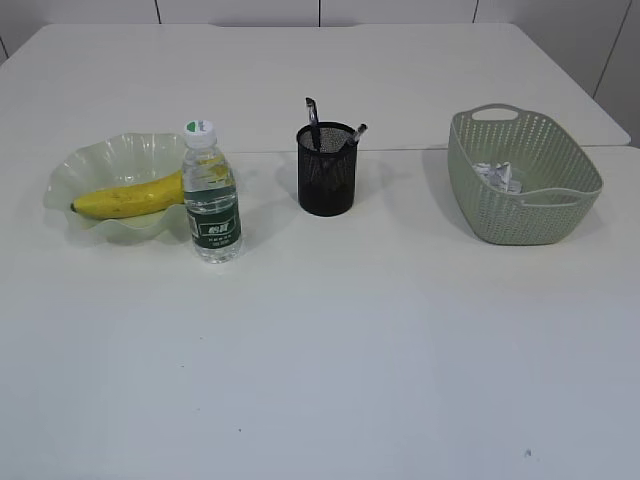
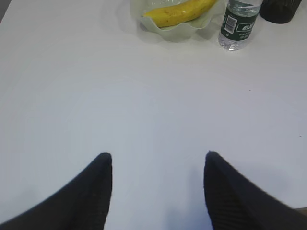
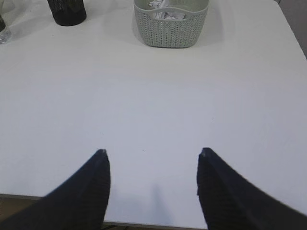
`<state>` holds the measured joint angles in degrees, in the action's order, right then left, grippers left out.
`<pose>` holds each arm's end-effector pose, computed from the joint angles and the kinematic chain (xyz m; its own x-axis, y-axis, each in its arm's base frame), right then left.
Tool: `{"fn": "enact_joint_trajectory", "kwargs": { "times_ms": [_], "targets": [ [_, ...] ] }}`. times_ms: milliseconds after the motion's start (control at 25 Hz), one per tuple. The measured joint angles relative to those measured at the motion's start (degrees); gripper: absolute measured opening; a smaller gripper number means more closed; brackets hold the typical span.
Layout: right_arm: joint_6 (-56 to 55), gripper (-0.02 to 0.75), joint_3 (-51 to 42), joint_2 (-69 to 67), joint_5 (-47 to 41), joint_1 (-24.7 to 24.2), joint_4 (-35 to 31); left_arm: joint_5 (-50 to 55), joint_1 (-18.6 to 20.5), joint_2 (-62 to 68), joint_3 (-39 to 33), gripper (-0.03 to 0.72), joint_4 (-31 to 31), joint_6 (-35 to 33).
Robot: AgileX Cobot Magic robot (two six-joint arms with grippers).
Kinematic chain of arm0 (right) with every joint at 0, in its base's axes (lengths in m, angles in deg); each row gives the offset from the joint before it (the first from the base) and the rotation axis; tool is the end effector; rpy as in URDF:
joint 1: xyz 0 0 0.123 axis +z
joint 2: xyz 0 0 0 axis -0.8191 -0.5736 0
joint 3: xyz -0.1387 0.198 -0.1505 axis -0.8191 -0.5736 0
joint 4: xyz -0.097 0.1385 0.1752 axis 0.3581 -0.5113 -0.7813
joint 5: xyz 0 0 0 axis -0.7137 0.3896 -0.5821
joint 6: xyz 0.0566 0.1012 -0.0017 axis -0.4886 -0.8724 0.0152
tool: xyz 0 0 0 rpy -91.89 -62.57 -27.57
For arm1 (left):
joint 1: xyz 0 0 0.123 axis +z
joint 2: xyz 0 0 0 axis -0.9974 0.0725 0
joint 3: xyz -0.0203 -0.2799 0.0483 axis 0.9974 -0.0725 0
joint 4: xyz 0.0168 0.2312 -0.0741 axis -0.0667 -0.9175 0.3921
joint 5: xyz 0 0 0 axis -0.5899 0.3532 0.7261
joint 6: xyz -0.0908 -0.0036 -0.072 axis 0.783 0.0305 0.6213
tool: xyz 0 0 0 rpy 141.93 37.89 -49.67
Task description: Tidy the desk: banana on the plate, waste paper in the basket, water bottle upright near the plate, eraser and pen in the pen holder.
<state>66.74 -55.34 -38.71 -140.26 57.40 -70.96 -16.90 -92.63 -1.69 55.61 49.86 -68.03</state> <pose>0.0034 0.0040 0.2538 -0.5059 -0.0705 -0.8597 -0.0959 0.9951 -0.0252 0.0069 0.0033 0.2610 -0.4939 -0.0229 -0.8692 0.0476 0.9974 -0.0533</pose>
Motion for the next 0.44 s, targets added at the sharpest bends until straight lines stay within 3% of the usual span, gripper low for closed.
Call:
{"fn": "enact_joint_trajectory", "kwargs": {
  "times_ms": [440],
  "targets": [
    [0.0, 0.433, 0.0, 0.0, 0.0, 0.0, 0.25, 0.0, 0.0, 0.0, 0.0, 0.394, 0.0, -0.12]
  ]
}}
